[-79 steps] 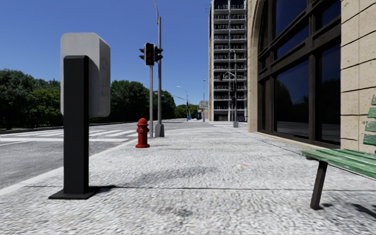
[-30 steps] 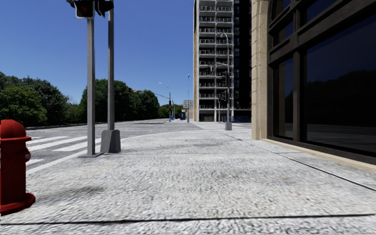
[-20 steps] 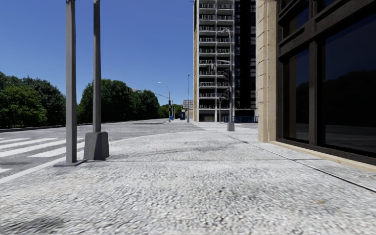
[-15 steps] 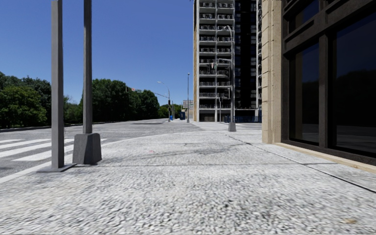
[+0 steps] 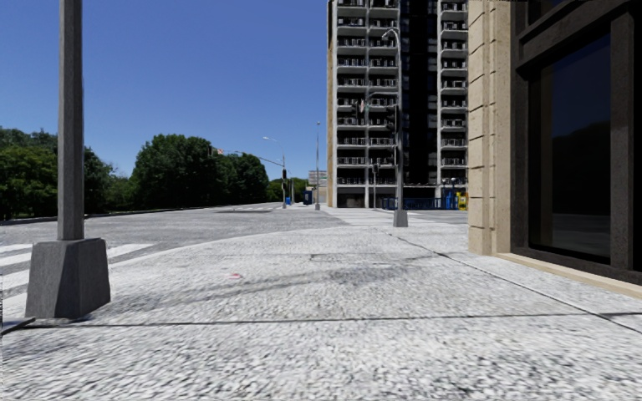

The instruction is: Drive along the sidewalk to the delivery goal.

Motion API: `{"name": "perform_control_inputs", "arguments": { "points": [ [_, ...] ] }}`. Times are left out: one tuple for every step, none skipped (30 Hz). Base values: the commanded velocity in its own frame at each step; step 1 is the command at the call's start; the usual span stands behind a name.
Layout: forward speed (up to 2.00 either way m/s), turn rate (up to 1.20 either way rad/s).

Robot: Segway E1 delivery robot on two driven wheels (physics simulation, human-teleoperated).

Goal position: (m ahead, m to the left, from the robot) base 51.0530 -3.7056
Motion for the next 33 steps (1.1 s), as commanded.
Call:
{"name": "perform_control_inputs", "arguments": {
  "points": [
    [1.98,-0.21],
    [1.98,-0.22],
    [1.98,-0.22],
    [1.98,-0.23],
    [1.98,-0.23],
    [1.98,-0.24],
    [1.98,-0.24],
    [1.98,-0.24],
    [1.98,-0.24],
    [1.98,-0.24],
    [1.98,-0.24],
    [1.98,-0.24],
    [1.98,-0.24],
    [1.98,-0.24],
    [1.98,-0.24],
    [1.98,-0.24],
    [1.98,-0.24],
    [1.98,-0.25],
    [1.98,-0.25],
    [1.98,-0.26],
    [1.98,-0.27],
    [1.98,-0.27],
    [1.98,-0.28],
    [1.98,-0.28],
    [1.98,-0.28],
    [1.98,-0.28],
    [1.98,-0.29],
    [2.0,-0.3],
    [2.0,-0.32],
    [2.0,-0.34],
    [2.0,-0.34],
    [2.0,-0.35],
    [1.99,-0.36]
  ]
}}
